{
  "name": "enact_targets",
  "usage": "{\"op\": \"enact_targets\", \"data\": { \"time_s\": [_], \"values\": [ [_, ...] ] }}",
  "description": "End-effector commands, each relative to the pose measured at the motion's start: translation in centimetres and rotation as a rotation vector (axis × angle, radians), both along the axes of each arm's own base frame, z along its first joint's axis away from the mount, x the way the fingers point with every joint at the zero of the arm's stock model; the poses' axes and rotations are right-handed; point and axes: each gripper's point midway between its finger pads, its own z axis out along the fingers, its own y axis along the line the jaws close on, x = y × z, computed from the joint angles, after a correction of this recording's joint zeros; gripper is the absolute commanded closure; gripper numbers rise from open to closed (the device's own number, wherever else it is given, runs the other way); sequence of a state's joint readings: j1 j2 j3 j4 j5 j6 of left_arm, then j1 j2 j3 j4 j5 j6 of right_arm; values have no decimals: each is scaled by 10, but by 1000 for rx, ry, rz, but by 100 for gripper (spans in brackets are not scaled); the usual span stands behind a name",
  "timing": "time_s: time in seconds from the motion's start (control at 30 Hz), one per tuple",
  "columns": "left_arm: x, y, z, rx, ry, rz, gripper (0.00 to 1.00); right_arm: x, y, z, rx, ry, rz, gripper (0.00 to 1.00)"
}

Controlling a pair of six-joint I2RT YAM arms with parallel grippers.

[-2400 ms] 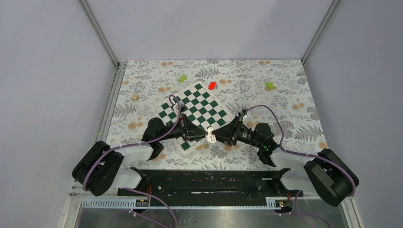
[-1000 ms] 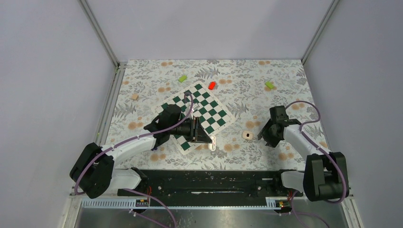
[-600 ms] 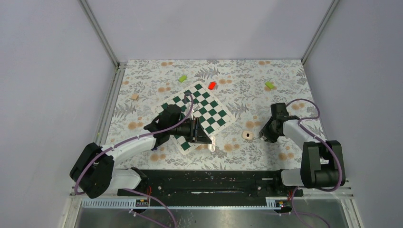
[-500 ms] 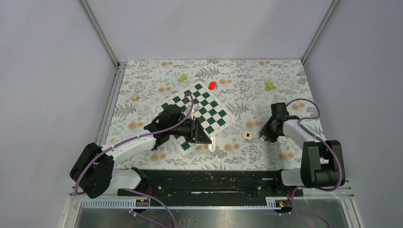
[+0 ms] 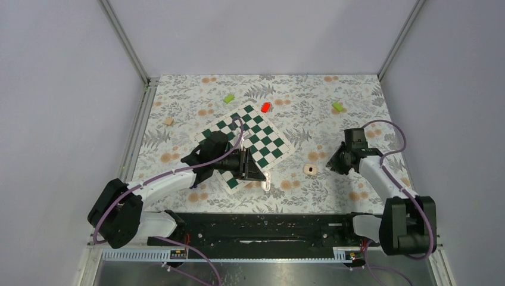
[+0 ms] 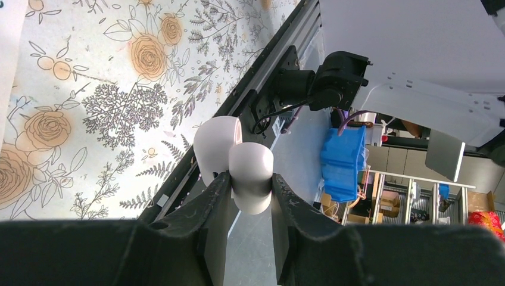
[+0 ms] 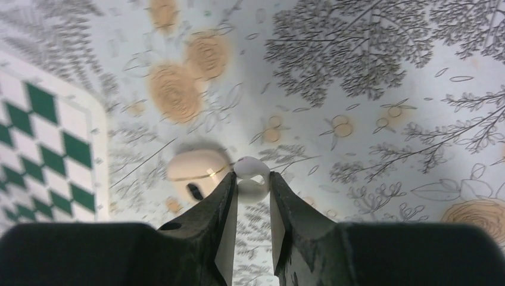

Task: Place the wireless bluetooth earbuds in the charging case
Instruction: Place the earbud at the center of the board.

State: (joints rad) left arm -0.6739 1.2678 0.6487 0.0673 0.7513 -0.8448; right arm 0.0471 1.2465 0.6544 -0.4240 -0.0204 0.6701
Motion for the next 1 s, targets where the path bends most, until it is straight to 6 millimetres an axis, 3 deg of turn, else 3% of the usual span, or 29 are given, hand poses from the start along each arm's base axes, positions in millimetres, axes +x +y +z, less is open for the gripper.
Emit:
{"op": "enact_targets", "data": {
  "time_s": [0.0, 0.17, 0.27, 0.47, 0.63, 0.8, 0.97],
  "values": [
    [11, -11, 24, -48, -82, -4, 100, 1, 18, 33, 88, -113, 72, 80],
    [12, -11, 22, -38, -82, -1, 100, 9, 60, 63, 75, -165, 252, 80],
    [12, -7, 19, -17, -79, 15, 100, 13, 87, 67, 8, -154, 333, 79],
    [14, 10, 9, 65, -92, 108, 100, 6, 123, 29, 40, -73, 336, 79],
    [12, 16, 5, 78, -87, 133, 100, -4, 141, 4, 81, -33, 352, 79],
    [13, 15, 7, 75, -90, 134, 100, -8, 146, -11, 80, 2, 374, 77],
    [13, 14, 8, 73, -88, 129, 100, -11, 148, -19, 96, 11, 378, 68]
  ]
}}
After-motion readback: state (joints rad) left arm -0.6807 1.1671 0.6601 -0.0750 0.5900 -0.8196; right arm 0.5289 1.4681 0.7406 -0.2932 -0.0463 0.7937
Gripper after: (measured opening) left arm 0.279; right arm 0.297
